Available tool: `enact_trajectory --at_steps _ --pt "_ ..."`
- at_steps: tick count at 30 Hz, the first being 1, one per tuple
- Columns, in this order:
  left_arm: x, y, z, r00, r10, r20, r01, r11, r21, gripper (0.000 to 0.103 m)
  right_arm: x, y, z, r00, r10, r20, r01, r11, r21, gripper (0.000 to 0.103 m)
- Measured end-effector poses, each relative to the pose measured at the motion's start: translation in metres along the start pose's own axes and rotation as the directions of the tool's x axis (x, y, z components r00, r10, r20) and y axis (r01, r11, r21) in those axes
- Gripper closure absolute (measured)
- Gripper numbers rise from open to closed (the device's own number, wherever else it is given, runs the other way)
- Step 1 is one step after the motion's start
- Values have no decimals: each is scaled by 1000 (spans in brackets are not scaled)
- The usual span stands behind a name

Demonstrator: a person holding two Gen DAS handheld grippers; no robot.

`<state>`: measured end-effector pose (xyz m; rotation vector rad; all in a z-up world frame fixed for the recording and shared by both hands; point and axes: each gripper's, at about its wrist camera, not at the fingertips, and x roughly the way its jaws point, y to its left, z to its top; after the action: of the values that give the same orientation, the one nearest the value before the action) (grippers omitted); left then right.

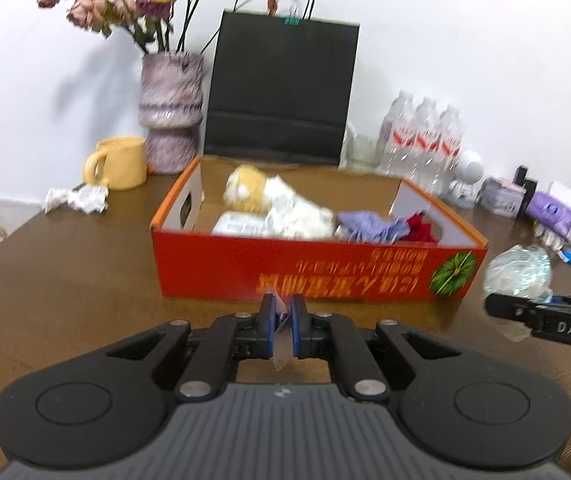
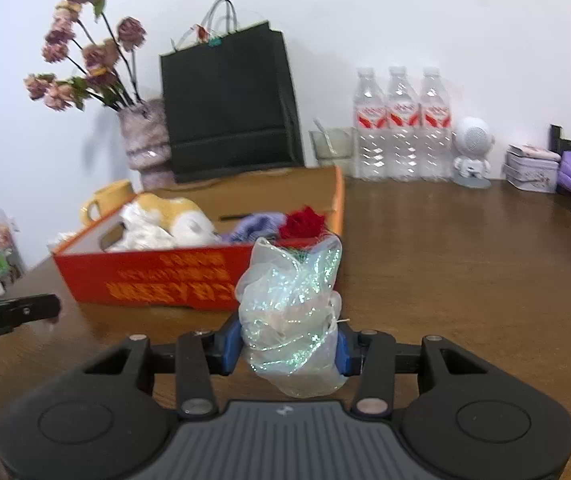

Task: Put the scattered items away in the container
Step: 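Carry the packet and iridescent bag into the box and open both grippers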

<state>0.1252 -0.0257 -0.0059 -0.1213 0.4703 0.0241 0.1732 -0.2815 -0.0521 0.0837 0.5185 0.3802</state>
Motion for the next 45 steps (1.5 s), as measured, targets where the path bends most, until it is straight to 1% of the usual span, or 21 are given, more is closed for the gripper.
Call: enact_trajectory --at_steps 6,12,17,22,26,27,28,29,30,31,33,34,36,40,45 --pt "4 1 30 997 -57 61 57 998 5 95 3 17 31 998 40 54 -39 999 -8 60" --pt "34 -1 66 988 -117 104 115 993 20 95 34 33 66 996 41 74 -40 999 -24 60" --pt "81 -1 84 982 -164 98 162 987 23 95 75 38 86 997 33 66 -32 999 -23 60" --pt "131 0 91 980 -189 69 189 982 11 95 119 36 96 1000 19 25 -18 999 -40 59" --pt "151 2 92 979 -200 44 199 980 26 95 143 32 97 1000 5 -12 -6 998 -57 59" --pt "153 2 92 979 -202 34 200 979 33 94 146 32 97 1000 5 -21 -6 998 -60 55" --pt "155 2 92 979 -203 23 202 979 36 92 149 32 97 1000 3 -30 -5 998 -65 47" --pt "156 3 92 981 -196 15 195 980 35 86 150 33 97 999 -2 -38 -1 997 -72 41" --pt "155 3 92 983 -183 9 183 982 41 55 149 34 96 999 -8 -42 4 997 -76 26" --pt "152 3 93 986 -164 14 164 985 50 20 148 34 96 999 -15 -44 12 997 -80 13" --pt "142 1 95 993 -110 52 105 990 96 0 144 35 97 999 -28 -39 24 995 -99 3" --pt "136 1 96 993 -96 72 86 989 123 0 141 36 98 999 -30 -40 25 994 -109 0" --pt "128 2 96 993 -84 85 71 987 143 0 137 38 99 998 -38 -48 32 992 -123 0" --pt "125 8 96 996 -58 65 49 990 129 0 133 45 100 997 -55 -58 46 989 -144 0" --pt "130 12 95 999 -33 43 28 993 116 0 134 47 100 996 -64 -69 53 987 -150 0"
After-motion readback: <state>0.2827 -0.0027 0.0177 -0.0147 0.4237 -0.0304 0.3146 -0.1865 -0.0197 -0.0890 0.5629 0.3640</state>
